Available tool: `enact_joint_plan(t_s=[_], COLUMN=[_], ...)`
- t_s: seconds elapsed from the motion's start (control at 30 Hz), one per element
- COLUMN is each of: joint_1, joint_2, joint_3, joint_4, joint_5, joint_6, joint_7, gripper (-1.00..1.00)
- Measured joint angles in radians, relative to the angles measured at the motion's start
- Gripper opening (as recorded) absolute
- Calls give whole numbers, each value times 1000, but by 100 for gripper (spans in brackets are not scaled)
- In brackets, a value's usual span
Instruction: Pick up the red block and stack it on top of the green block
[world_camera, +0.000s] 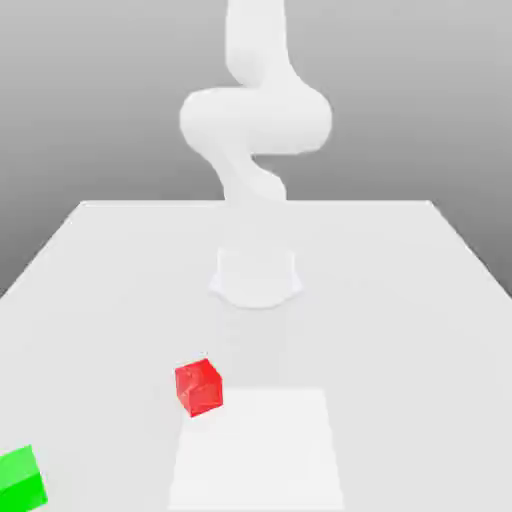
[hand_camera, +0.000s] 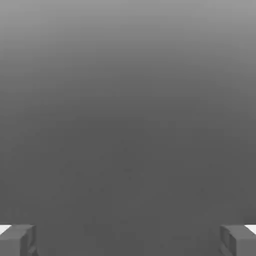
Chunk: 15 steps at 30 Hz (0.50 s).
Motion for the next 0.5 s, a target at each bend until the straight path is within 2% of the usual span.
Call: enact_joint_plan(t_s=[0.5], joint_1=[-240], joint_2=[485], joint_3=[79], joint_4=[-468], joint_5=[33], joint_6=[371], joint_7=[556], gripper=[0])
